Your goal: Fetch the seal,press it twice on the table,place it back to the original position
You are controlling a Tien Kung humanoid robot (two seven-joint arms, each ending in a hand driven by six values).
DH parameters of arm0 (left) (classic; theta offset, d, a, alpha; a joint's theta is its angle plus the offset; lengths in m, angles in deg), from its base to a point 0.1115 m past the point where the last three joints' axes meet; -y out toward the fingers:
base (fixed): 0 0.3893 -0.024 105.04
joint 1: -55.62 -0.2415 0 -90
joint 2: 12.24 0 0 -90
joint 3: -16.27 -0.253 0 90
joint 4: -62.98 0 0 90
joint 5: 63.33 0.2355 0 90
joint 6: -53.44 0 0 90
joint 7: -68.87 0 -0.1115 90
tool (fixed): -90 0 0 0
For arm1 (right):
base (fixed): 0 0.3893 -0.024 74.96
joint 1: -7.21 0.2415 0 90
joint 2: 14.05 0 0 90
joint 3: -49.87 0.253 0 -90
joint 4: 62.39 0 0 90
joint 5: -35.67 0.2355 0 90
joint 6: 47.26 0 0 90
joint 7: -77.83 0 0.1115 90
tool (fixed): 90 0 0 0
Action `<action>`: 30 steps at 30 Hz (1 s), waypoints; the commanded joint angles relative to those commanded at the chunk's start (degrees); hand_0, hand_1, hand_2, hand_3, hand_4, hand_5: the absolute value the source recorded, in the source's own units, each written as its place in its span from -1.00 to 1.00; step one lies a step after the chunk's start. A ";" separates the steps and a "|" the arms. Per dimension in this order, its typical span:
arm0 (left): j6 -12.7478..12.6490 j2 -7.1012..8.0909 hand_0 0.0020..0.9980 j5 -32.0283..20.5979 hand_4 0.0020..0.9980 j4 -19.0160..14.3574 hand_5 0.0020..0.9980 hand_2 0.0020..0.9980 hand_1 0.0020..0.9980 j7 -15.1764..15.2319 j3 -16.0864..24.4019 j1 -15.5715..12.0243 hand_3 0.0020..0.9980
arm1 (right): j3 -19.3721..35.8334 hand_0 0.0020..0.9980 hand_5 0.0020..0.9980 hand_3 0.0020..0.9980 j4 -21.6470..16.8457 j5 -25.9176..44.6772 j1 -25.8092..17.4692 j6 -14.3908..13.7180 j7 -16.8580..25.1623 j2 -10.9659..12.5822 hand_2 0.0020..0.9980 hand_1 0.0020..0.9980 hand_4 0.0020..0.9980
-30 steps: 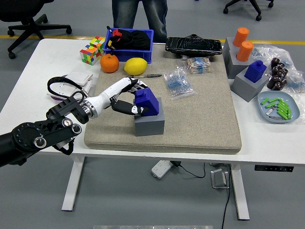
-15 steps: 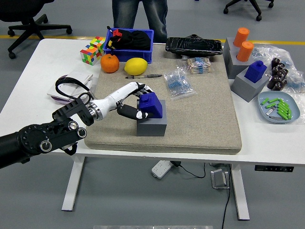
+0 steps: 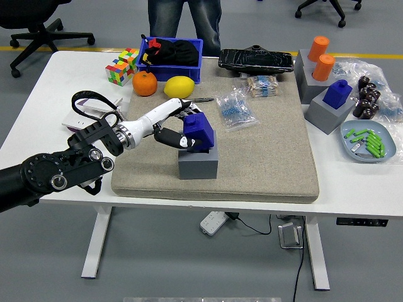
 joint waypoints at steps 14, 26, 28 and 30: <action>2.64 2.22 0.25 3.10 0.40 -3.74 -1.00 -0.07 -0.08 -5.75 -0.10 1.98 0.16 | 1.00 0.41 -0.03 0.19 -0.02 -0.37 -0.29 -0.10 0.06 0.12 0.24 0.24 0.39; 4.35 2.28 0.24 5.54 0.41 -5.47 -1.00 -0.08 -0.09 -10.53 0.07 3.25 0.16 | 1.25 0.41 -0.04 0.19 -0.05 -0.36 -0.30 -0.14 0.15 0.13 0.24 0.24 0.39; 4.67 2.18 0.24 5.83 0.41 -5.53 -1.00 -0.08 -0.09 -11.49 0.05 3.30 0.16 | 1.28 0.41 -0.04 0.19 -0.03 -0.36 -0.32 -0.13 0.16 0.10 0.24 0.24 0.39; 5.14 2.07 0.24 6.08 0.41 -5.61 -1.00 -0.08 -0.09 -12.48 -0.07 3.40 0.16 | 1.28 0.41 -0.04 0.19 -0.03 -0.37 -0.35 -0.11 0.17 0.09 0.24 0.24 0.39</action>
